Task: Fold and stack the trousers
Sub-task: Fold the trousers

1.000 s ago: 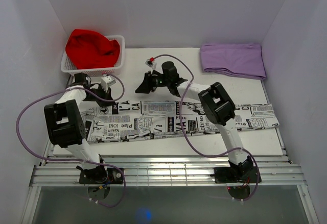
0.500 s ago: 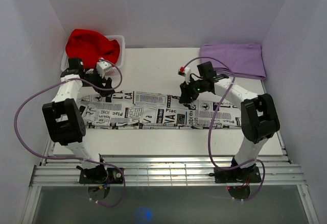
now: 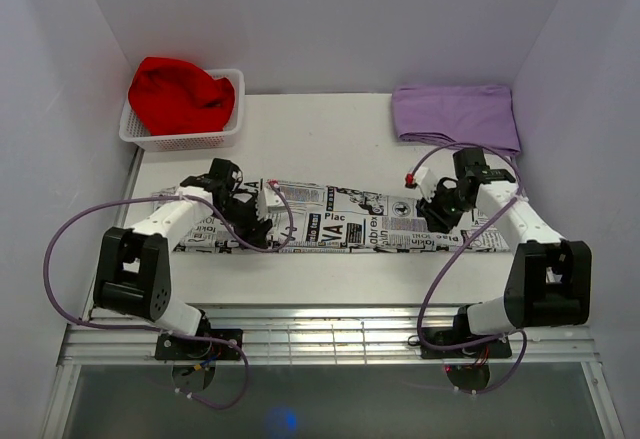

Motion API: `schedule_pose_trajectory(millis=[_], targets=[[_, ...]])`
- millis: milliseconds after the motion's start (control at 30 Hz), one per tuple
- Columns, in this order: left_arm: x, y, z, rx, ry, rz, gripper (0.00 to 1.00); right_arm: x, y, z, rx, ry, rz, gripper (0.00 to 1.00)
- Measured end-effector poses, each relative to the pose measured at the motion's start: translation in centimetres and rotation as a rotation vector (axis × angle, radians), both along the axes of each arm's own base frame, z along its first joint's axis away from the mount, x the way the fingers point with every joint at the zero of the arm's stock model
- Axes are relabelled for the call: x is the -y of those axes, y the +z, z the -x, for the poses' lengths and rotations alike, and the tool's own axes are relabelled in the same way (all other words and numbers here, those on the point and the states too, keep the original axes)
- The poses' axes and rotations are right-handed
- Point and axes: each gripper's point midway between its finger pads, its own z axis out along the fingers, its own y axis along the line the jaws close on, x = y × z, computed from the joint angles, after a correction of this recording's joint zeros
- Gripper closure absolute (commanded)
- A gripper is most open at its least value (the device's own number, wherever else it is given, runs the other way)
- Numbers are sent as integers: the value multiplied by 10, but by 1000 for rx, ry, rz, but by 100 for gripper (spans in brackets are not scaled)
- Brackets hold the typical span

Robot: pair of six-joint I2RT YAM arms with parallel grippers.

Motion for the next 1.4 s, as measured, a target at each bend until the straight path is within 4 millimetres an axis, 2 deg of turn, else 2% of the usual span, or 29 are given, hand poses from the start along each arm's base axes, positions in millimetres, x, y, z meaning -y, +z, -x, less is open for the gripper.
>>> schedule_pose_trajectory(millis=[167, 267, 467, 600, 633, 767, 900, 1000, 1033, 1100, 1200, 1333, 1400], targets=[[7, -7, -9, 61, -20, -57, 39, 17, -13, 25, 12, 83, 80, 59], [10, -11, -15, 83, -18, -79, 44, 23, -22, 31, 9, 130, 114, 59], [10, -20, -24, 105, -5, -117, 54, 32, -39, 32, 19, 191, 173, 65], [9, -23, -26, 106, 1, -131, 57, 35, -47, 25, 22, 207, 198, 73], [9, -24, -26, 108, -1, -132, 57, 36, -48, 24, 24, 210, 205, 79], [7, -31, -17, 91, -22, -143, 57, 38, -51, 20, 31, 217, 219, 92], [4, -35, -4, 73, -46, -147, 55, 39, -54, 19, 26, 215, 222, 92], [2, -35, 0, 74, -52, -148, 74, 39, -54, 19, 26, 214, 222, 92], [2, -35, 0, 76, -54, -149, 88, 39, -54, 19, 26, 214, 223, 92], [1, -35, -1, 85, -55, -153, 99, 39, -54, 18, 27, 214, 224, 92], [0, -27, -1, 125, -63, -150, 100, 39, -54, 18, 27, 213, 226, 92], [-2, -4, 3, 207, -81, -135, 100, 41, -52, 17, 30, 210, 231, 92], [-4, -1, 6, 219, -92, -136, 100, 43, -49, 14, 36, 202, 231, 92]])
